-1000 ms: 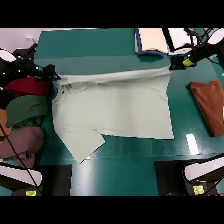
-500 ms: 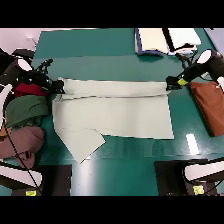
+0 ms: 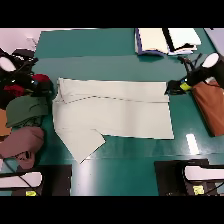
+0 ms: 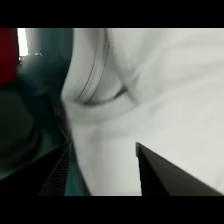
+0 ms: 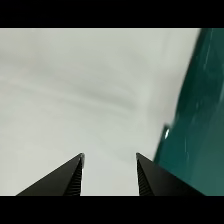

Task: Fold the shirts.

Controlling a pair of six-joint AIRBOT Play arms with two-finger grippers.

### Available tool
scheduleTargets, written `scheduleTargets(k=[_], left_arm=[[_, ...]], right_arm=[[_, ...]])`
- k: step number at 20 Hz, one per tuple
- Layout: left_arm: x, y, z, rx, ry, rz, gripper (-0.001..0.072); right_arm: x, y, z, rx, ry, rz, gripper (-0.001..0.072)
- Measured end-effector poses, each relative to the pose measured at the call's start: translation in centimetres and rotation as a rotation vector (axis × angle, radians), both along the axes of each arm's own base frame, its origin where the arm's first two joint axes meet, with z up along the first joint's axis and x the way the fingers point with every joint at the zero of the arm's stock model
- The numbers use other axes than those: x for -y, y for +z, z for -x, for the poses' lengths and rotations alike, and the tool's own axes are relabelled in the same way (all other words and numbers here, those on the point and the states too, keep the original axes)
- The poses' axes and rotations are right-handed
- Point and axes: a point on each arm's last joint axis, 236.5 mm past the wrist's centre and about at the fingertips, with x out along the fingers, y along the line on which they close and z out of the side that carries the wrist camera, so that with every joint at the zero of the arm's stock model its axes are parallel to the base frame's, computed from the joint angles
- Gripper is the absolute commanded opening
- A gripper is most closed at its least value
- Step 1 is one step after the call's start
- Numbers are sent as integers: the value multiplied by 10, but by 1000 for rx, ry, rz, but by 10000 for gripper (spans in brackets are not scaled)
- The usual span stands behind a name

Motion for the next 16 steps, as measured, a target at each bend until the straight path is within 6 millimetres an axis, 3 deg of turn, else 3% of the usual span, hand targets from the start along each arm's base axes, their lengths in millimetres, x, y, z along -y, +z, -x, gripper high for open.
scheduleTargets(k=[2,3,4,7,9,12,15,16], left_arm=[[-1,-1,36,-23,16,0,475],[1,-4,54,-37,25,4,475],[2,-8,71,-47,37,7,475],[10,-21,113,-71,69,27,475],[14,-27,130,-83,89,39,475],[18,-32,141,-89,106,52,475],[22,-33,145,-88,114,68,476],[23,-33,145,-88,115,70,475]], right_arm=[[13,-10,33,-45,-43,0,387],[20,-16,51,-73,-71,-2,427],[28,-23,70,-102,-104,-6,543],[42,-43,119,-182,-196,-37,549],[41,-54,146,-226,-237,-77,547],[23,-68,171,-279,-258,-157,543],[-4,-76,183,-321,-217,-216,340],[-12,-80,185,-326,-191,-216,213]])
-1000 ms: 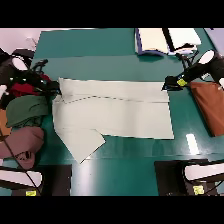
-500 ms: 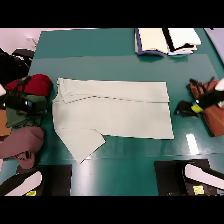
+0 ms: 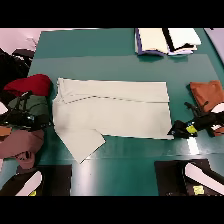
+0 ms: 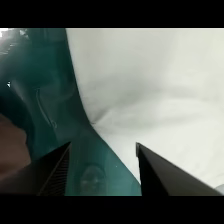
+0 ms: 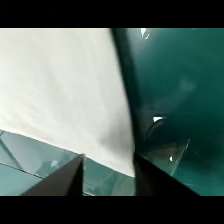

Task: Fold the shirts.

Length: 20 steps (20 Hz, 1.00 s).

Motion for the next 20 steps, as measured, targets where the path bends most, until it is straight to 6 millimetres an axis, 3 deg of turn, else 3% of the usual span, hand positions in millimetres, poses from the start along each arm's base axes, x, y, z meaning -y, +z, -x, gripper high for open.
scheduleTargets(k=[1,2,6,7,12,19,20], left_arm=[[0,-1,1,-4,-1,1,475],[1,-1,3,-10,-3,3,475],[4,-6,21,-56,-17,10,477],[5,-10,27,-67,-17,12,517],[19,-38,59,-147,10,64,515],[61,-61,65,-133,48,186,512],[67,-63,65,-128,46,195,455]], right_arm=[[-6,-3,0,2,26,0,40],[-10,-4,-1,11,53,7,17],[-12,6,-24,129,127,75,17],[-13,13,-28,154,136,80,17],[-15,42,-45,265,145,106,17],[-16,44,-47,267,147,100,17],[-16,43,-47,261,147,98,17]])
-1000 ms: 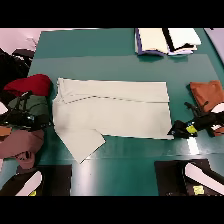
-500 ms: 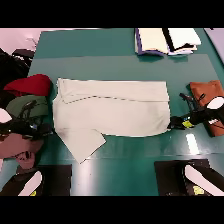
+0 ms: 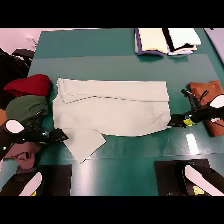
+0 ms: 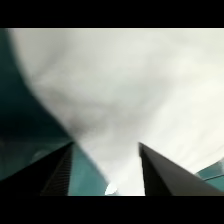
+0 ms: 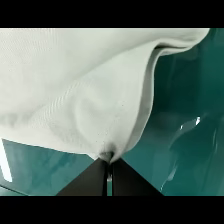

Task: Fold the shirts.

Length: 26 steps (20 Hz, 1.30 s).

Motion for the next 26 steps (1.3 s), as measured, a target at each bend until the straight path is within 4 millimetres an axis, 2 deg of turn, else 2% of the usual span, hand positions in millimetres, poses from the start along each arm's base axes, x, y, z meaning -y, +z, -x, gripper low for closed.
scheduleTargets(k=[1,3,6,9,12,14,18,21,23,26], left_arm=[[5,-1,-1,6,3,5,270],[9,-5,-3,25,-4,-3,20],[14,0,-10,49,-13,0,19],[15,15,-15,65,-48,-6,20],[12,33,-11,89,-95,-27,19],[11,49,-4,120,-112,-35,19],[14,86,26,150,-152,-25,19],[15,110,34,182,-173,-25,19],[14,122,24,214,-178,-30,19],[13,129,-14,277,-191,-44,20]], right_arm=[[0,-1,1,-6,1,-1,17],[-1,-1,0,-5,-1,-4,16],[1,9,-5,34,0,9,16],[7,26,-11,80,16,40,17],[15,40,-6,74,50,80,16],[22,44,4,46,75,112,16],[34,54,22,30,81,185,16],[43,65,24,63,66,235,15],[47,72,18,78,57,251,15],[53,77,-7,93,59,265,16]])
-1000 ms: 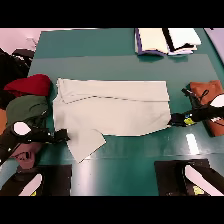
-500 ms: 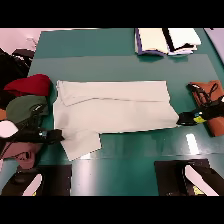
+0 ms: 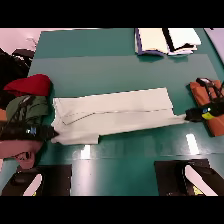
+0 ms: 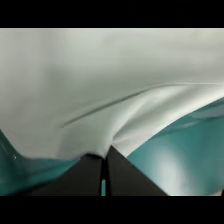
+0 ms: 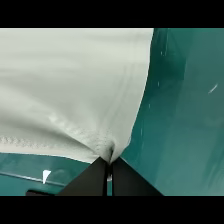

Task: Fold the shirts.

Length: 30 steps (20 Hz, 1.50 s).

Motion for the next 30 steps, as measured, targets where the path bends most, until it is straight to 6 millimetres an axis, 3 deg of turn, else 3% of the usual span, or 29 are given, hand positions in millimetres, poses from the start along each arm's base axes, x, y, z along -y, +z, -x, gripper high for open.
scheduleTargets(k=[7,11,12,13,14,17,18,19,20,26,30], left_arm=[[-19,-17,-132,81,5,-102,21],[-24,-40,-179,80,4,-135,24],[-26,-45,-186,83,5,-141,117],[-26,-48,-192,86,8,-144,419],[-28,-49,-196,91,9,-149,545],[-27,-41,-209,115,13,-146,543],[-26,-36,-212,121,10,-144,478],[-25,-31,-213,121,6,-140,223],[-23,-25,-214,124,4,-131,38],[8,-7,-212,124,-29,-43,21],[46,0,-212,166,-81,-15,21]], right_arm=[[-7,-14,-91,-10,55,2,16],[-15,-25,-138,-11,43,-47,18],[-18,-28,-148,-11,35,-72,27],[-20,-29,-157,-7,25,-97,184],[-22,-30,-166,2,12,-126,327],[-25,-27,-187,35,-16,-217,355],[-22,-25,-191,46,-22,-242,418],[-18,-25,-192,47,-26,-263,473],[-11,-25,-190,42,-34,-282,517],[28,-69,-149,-74,-162,-395,524],[13,-98,-137,-104,-198,-513,492]])
